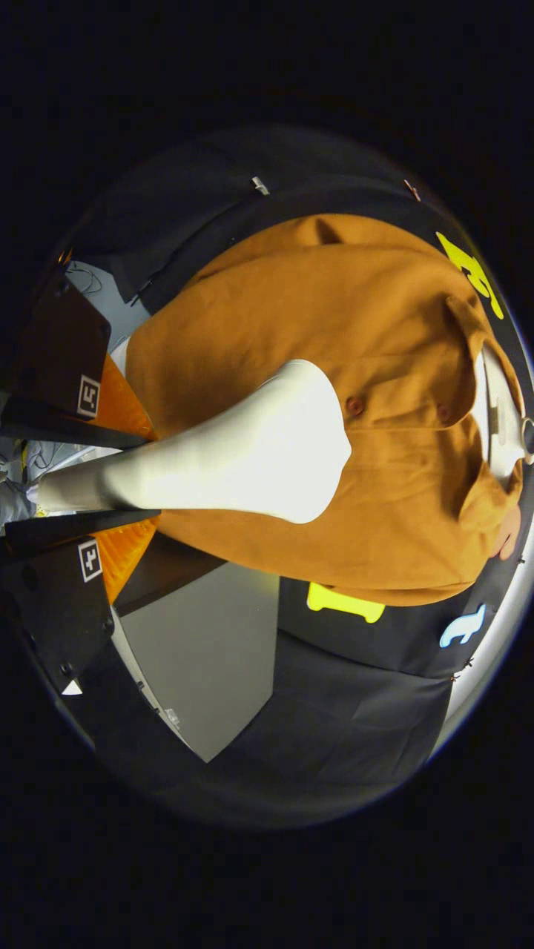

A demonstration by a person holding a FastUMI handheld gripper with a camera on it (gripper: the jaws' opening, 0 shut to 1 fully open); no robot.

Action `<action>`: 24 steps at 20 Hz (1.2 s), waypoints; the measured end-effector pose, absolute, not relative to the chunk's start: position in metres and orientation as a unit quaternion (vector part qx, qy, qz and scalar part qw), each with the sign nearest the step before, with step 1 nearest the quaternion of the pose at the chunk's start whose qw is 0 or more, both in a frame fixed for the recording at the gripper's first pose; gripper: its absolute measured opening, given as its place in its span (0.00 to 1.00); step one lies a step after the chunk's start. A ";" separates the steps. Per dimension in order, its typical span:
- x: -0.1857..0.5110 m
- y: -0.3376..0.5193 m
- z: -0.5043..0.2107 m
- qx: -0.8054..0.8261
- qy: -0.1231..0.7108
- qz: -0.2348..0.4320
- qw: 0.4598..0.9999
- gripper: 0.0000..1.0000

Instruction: Iron the clothes twice with a garment steamer, once on the left side and once on the right side.

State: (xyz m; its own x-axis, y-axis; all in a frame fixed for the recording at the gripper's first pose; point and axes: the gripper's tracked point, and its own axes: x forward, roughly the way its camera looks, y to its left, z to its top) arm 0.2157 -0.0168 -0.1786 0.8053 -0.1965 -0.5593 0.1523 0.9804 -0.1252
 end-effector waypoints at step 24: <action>0.284 0.070 -0.138 -0.060 0.245 -0.091 0.963 0.45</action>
